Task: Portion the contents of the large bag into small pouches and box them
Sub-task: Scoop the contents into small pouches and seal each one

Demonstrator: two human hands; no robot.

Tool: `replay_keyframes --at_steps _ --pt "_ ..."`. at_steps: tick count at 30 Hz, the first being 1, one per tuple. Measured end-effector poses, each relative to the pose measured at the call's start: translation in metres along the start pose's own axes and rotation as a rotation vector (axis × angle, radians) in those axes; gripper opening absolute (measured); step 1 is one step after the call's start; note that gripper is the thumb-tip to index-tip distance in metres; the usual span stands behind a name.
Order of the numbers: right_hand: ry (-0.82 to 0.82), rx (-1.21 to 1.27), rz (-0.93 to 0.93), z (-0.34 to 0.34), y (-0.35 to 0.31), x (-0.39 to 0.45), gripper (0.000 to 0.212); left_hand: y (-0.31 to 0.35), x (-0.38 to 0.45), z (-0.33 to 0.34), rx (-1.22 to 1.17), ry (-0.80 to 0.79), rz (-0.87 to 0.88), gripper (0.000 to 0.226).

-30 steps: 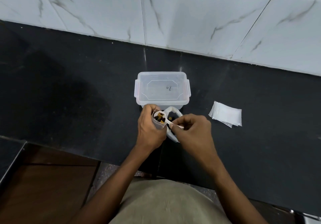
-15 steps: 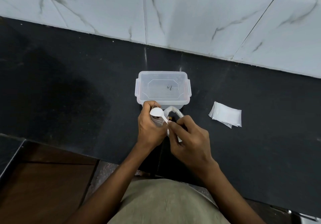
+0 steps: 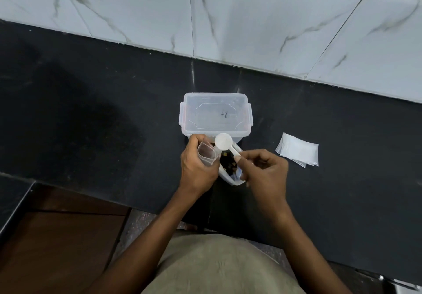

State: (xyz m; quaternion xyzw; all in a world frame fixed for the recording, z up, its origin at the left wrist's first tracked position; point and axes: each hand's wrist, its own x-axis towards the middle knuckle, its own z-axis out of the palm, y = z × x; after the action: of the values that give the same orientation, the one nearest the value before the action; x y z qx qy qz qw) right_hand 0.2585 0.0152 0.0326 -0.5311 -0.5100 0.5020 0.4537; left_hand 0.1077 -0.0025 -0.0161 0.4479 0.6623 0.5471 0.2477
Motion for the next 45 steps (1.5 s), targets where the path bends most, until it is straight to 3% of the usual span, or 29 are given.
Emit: replay_keyframes --at_steps 3,6,8,13,16,20,27,35,41,45 --pt "-0.003 -0.084 0.166 -0.013 0.012 0.011 0.010 -0.005 -0.002 -0.002 0.099 -0.007 -0.157 0.032" --pt "0.001 -0.519 0.026 -0.023 0.032 0.018 0.013 -0.008 -0.002 -0.003 0.262 -0.078 -0.431 0.030" --pt "-0.049 -0.678 -0.067 -0.025 0.043 0.018 0.012 -0.008 -0.002 -0.001 0.310 -0.176 -0.588 0.040" --pt "-0.115 -0.863 -0.245 -0.018 0.062 0.018 0.017 -0.015 -0.006 0.014 0.239 -0.234 -0.763 0.064" --pt "-0.151 -0.896 -0.225 -0.012 0.069 0.020 0.016 -0.021 -0.008 0.025 0.100 -0.184 -0.840 0.051" --pt "-0.181 -0.782 -0.105 -0.012 0.068 0.020 0.010 -0.023 -0.009 0.031 0.031 -0.111 -0.837 0.037" --pt "-0.124 -0.641 0.106 -0.012 0.061 0.022 0.012 -0.023 -0.010 0.032 -0.055 -0.119 -0.784 0.033" --pt "0.005 -0.082 0.635 -0.023 0.056 0.033 0.009 -0.029 -0.011 0.026 -0.003 -0.159 -0.787 0.034" --pt "-0.003 0.070 0.691 -0.025 0.048 0.034 0.010 -0.030 -0.013 0.022 0.089 -0.177 -0.676 0.033" --pt "-0.064 0.083 0.642 -0.025 0.035 0.030 0.006 -0.027 -0.015 0.019 0.225 -0.053 -0.465 0.038"
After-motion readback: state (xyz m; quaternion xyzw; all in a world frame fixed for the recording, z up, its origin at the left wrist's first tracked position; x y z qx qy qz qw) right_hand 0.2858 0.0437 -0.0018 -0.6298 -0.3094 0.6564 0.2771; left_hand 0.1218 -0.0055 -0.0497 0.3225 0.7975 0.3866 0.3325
